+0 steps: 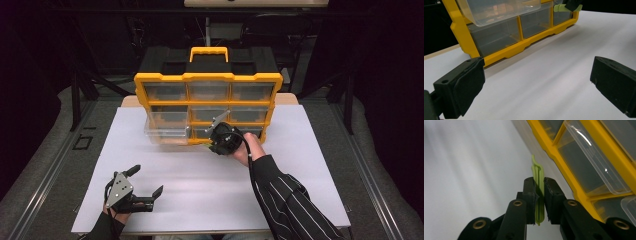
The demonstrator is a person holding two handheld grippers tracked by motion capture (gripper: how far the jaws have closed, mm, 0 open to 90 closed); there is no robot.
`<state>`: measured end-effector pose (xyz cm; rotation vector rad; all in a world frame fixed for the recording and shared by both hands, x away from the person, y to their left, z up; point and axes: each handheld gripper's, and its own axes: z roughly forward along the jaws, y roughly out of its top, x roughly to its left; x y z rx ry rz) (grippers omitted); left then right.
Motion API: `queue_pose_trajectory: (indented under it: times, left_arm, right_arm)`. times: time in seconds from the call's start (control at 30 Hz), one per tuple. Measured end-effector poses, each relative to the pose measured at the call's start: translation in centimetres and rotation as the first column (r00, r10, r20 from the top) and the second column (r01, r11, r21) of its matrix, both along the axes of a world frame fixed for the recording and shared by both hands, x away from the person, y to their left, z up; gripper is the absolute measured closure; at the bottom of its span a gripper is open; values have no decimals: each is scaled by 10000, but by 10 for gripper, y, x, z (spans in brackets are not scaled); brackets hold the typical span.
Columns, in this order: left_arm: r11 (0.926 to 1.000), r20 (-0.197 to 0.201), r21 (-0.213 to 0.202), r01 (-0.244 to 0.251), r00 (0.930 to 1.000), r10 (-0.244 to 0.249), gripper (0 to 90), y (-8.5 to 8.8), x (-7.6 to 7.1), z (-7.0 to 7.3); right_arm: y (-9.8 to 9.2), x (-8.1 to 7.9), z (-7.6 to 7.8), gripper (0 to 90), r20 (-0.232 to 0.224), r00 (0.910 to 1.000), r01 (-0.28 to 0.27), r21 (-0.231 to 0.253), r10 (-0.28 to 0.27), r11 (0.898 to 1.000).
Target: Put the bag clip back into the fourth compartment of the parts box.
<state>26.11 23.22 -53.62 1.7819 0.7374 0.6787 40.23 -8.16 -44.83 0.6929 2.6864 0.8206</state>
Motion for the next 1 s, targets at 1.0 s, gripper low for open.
queue_pose_trajectory:
  times: [1.0]
  left_arm:
    - [10000, -3, 81, 0, 10000, 0, 0, 0, 0, 0]
  right_arm:
    - [-2, 7, 34, 802, 275, 9993, -246, 212, 240, 9995]
